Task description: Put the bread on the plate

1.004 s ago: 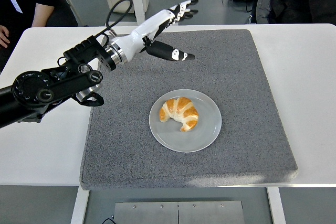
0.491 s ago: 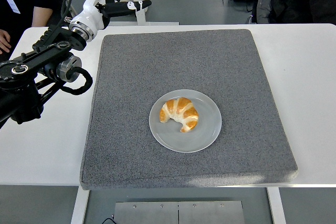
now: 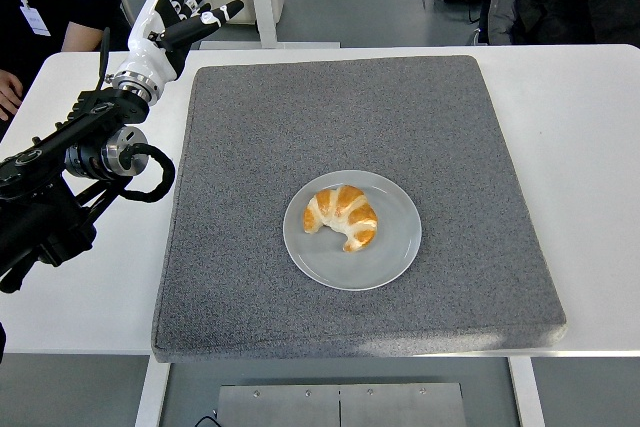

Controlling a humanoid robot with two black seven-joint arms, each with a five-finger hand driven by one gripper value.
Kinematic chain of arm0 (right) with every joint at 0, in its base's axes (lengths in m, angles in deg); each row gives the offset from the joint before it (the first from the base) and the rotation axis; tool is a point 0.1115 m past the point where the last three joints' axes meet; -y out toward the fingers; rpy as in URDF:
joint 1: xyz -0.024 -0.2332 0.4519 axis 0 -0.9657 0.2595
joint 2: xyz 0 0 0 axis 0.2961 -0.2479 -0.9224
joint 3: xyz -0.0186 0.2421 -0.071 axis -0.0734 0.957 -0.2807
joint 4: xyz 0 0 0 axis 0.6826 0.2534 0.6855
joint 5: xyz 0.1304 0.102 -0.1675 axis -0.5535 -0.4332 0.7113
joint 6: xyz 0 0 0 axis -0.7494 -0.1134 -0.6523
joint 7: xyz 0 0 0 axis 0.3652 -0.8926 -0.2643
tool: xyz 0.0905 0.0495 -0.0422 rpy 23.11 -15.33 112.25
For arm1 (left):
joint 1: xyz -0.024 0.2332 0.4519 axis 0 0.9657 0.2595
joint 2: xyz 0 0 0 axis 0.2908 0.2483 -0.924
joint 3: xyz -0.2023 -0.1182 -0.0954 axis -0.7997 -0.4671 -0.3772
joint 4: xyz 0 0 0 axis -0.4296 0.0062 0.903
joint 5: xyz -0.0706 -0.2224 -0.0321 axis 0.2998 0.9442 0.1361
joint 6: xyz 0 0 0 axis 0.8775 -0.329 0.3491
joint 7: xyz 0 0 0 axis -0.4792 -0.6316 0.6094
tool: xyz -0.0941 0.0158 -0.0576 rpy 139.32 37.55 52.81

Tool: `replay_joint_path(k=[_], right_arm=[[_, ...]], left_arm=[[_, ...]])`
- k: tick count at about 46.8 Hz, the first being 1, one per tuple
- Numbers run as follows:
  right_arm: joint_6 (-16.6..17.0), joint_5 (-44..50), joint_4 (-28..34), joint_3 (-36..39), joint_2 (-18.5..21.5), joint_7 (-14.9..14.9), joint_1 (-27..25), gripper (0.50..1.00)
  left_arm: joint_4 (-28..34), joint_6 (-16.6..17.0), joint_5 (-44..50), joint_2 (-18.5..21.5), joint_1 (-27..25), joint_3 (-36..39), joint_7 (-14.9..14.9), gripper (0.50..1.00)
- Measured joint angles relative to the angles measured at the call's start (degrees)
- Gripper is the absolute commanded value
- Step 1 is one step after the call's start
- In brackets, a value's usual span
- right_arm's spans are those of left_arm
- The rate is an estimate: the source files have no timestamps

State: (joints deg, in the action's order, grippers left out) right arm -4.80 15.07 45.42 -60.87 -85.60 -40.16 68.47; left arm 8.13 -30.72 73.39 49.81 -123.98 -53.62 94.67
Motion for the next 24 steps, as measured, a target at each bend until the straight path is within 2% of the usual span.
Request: replay_joint_path(k=[10,15,24], right_arm=[[0.00,0.00,0.01,0.03,0.00,0.01,-0.01,1.000],[0.00,0.00,0.00,0.05,0.00,0.01,0.00,1.000],[-0.01,0.00,0.04,0.06,0.00,0.01,0.00,1.000]], left_arm=[[-3.23,-0.44,3.48,-2.51,1.62,-0.53,-0.35,0.971],[-4.36,-1.89,4.67,-2.70,1.80,-0.53,-0.40,0.972],[-4.56,-2.12,4.57,-2.72,2.06,-0.11,-0.08,0.972]])
